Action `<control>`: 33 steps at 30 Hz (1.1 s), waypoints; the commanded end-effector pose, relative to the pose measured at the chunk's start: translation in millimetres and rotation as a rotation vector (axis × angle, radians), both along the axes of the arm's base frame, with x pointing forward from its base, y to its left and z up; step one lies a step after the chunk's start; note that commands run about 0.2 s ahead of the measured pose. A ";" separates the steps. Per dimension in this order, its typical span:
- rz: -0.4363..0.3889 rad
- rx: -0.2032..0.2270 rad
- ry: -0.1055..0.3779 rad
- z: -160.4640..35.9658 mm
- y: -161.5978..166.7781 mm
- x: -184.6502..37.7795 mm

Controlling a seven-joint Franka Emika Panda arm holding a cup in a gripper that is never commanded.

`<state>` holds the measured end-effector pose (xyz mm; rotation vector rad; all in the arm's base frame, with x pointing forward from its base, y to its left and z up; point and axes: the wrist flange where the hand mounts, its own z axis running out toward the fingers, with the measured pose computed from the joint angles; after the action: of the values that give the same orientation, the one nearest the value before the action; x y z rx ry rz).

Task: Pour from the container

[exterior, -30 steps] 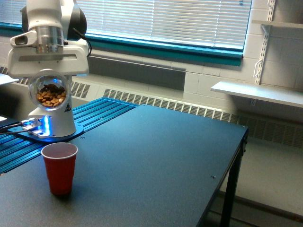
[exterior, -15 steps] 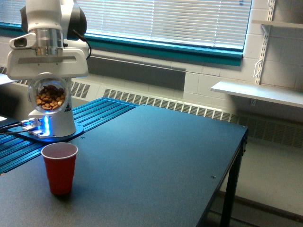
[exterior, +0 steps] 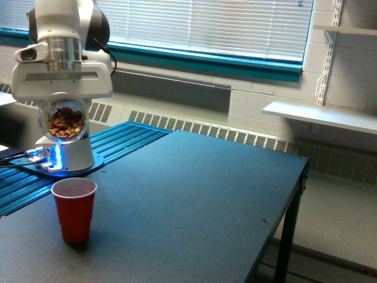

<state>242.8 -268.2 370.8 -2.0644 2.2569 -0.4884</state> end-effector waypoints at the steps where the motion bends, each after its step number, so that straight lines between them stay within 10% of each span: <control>1: 0.005 0.014 0.021 -8.4 5.9 3.7; 33: -0.004 0.068 0.104 -35.3 13.7 -3.2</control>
<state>239.5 -256.2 339.1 -2.1012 2.2861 -0.3276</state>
